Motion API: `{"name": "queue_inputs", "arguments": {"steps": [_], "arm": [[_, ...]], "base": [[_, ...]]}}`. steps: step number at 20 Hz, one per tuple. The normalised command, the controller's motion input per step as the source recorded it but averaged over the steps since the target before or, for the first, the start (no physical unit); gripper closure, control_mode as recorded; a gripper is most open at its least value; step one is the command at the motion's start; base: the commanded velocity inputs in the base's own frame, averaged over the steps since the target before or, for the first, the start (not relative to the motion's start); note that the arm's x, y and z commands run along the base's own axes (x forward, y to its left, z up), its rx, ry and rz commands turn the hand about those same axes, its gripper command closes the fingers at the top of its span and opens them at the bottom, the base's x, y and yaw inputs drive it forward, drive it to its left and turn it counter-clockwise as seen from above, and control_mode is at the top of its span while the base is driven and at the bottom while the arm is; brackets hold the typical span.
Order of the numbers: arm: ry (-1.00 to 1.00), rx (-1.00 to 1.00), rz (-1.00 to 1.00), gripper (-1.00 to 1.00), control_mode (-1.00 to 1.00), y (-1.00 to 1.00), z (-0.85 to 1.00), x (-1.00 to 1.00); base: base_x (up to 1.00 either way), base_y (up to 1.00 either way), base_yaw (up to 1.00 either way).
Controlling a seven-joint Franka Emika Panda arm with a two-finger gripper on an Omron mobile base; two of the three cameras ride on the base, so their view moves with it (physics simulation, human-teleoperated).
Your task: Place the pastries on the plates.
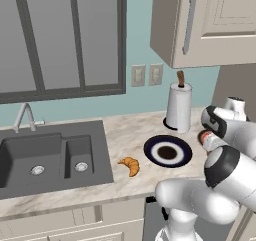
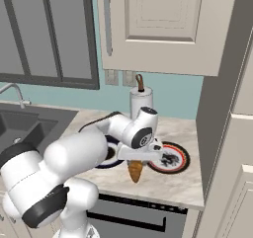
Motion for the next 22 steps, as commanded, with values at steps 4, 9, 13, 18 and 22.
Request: {"name": "queue_inputs", "arguments": {"steps": [4, 9, 13, 18, 22], "arm": [[-0.06, 0.0, -0.04, 1.0, -1.0, -0.17, 0.16, 0.47], [-0.03, 0.0, -0.03, 1.0, -1.0, -0.27, 0.3, 0.14], [0.0, 0.0, 0.0, 1.0, -1.0, -0.37, 0.11, 0.02], [0.0, 0.0, 0.0, 1.0, -1.0, -0.45, 0.01, 0.37], [0.0, 0.0, 0.0, 1.0, -1.0, -0.42, 0.0, 0.47]], "base": [[0.0, 0.0, 0.0], [0.0, 0.0, 0.0], [0.0, 0.0, 0.0], [0.0, 0.0, 0.0], [0.0, 0.0, 0.0]]}}
